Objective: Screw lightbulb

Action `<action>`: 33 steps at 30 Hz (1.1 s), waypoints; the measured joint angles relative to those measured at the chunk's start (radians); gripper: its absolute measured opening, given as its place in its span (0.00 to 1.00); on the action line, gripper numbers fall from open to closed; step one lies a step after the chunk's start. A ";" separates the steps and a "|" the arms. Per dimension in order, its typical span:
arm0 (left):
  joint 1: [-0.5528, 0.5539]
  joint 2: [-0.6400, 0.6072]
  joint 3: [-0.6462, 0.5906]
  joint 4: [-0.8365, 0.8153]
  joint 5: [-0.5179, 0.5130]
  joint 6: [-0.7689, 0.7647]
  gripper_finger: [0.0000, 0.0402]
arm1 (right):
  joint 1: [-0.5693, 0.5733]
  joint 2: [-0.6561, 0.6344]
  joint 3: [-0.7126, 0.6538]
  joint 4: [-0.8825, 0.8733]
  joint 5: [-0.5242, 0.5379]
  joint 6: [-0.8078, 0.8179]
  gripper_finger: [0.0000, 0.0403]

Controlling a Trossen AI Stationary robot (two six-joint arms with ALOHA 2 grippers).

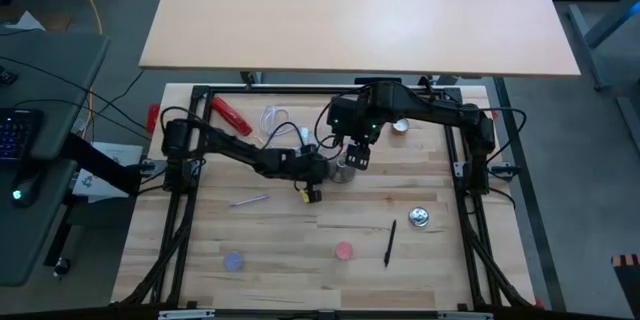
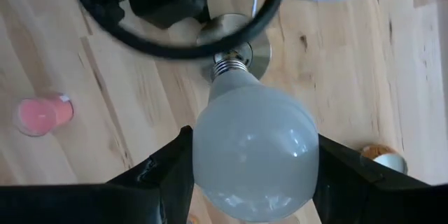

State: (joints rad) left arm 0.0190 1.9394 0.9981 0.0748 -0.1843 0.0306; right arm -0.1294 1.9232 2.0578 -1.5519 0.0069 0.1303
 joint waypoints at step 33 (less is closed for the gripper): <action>0.026 -0.310 -0.202 -0.161 -0.126 -0.148 0.00 | -0.028 0.093 -0.109 0.075 0.019 -0.111 0.55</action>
State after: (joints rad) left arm 0.0448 1.6298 0.7963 -0.0861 -0.3099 -0.1173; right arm -0.1574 2.0167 1.9491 -1.4767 0.0261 0.0188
